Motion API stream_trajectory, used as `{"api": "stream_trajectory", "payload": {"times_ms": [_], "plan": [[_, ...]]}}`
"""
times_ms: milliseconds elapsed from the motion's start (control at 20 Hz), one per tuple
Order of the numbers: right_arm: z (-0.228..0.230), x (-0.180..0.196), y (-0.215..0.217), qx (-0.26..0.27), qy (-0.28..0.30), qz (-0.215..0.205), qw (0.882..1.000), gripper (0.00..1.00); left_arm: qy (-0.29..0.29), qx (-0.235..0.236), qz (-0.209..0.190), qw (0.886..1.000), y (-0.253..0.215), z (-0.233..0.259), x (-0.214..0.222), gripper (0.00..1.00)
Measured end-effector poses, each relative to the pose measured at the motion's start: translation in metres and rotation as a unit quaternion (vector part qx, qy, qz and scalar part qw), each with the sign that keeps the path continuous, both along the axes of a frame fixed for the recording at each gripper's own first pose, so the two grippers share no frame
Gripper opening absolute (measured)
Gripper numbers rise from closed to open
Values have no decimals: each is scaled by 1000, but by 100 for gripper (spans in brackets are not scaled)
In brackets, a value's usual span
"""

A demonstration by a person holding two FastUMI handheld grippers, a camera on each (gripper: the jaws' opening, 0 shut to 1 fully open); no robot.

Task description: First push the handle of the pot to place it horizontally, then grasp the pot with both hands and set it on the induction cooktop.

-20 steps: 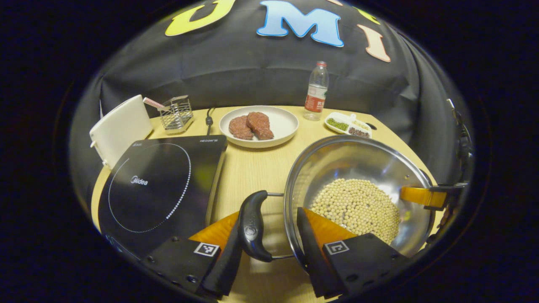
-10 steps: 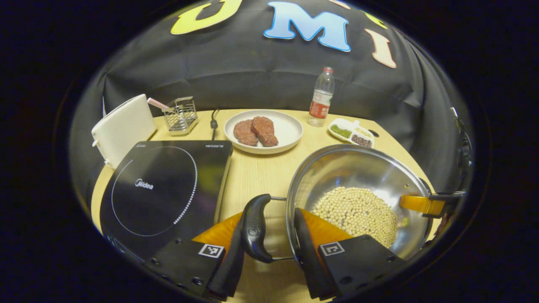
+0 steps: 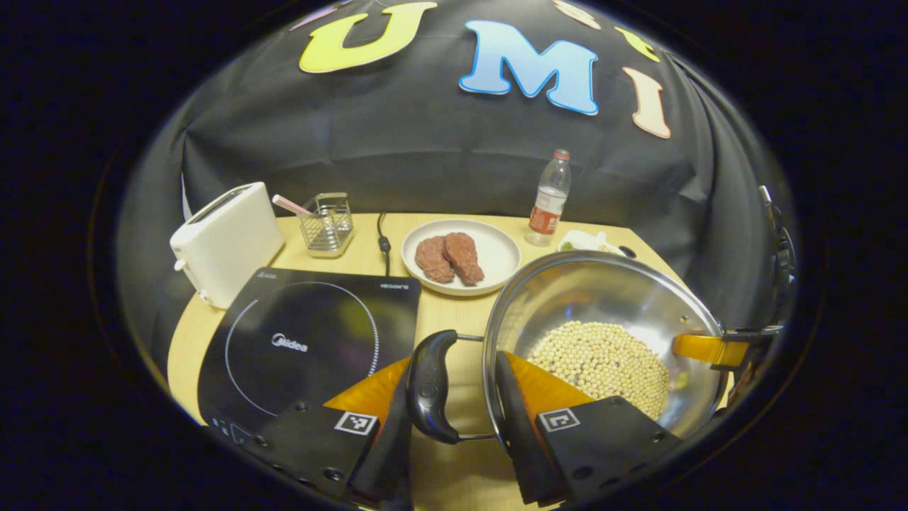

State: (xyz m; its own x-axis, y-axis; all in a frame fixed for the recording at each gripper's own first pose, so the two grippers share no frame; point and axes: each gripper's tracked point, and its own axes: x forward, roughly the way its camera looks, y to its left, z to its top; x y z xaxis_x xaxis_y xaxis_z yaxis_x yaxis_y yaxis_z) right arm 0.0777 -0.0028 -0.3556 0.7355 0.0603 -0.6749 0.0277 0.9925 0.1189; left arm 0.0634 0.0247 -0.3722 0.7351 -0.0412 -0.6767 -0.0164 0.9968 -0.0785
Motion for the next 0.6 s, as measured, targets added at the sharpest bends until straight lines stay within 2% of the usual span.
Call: {"api": "stream_trajectory", "payload": {"times_ms": [100, 150, 200, 300, 350, 450, 600], "plan": [[12, 0, 12, -2, -5, 5, 1000, 62, -6, -1, 6, 1000, 13, 12, -1, 68], [18, -1, 19, -2, -10, 8, 1000, 62, -3, -1, 10, 1000, 20, 15, -2, 65], [23, -1, 26, -4, -13, 12, 1000, 62, -2, -1, 15, 1000, 29, 17, -4, 68], [27, 1, 41, -5, -14, 17, 1000, 62, -5, 3, 22, 1000, 45, 23, -5, 65], [29, 2, 49, -4, -15, 21, 1000, 62, -8, 5, 25, 1000, 53, 26, -5, 68], [33, 3, 66, -4, -18, 30, 999, 62, -12, 6, 33, 999, 70, 31, -6, 68], [36, 8, 92, -4, -21, 41, 999, 62, -13, 6, 45, 999, 100, 36, -9, 65]]}}
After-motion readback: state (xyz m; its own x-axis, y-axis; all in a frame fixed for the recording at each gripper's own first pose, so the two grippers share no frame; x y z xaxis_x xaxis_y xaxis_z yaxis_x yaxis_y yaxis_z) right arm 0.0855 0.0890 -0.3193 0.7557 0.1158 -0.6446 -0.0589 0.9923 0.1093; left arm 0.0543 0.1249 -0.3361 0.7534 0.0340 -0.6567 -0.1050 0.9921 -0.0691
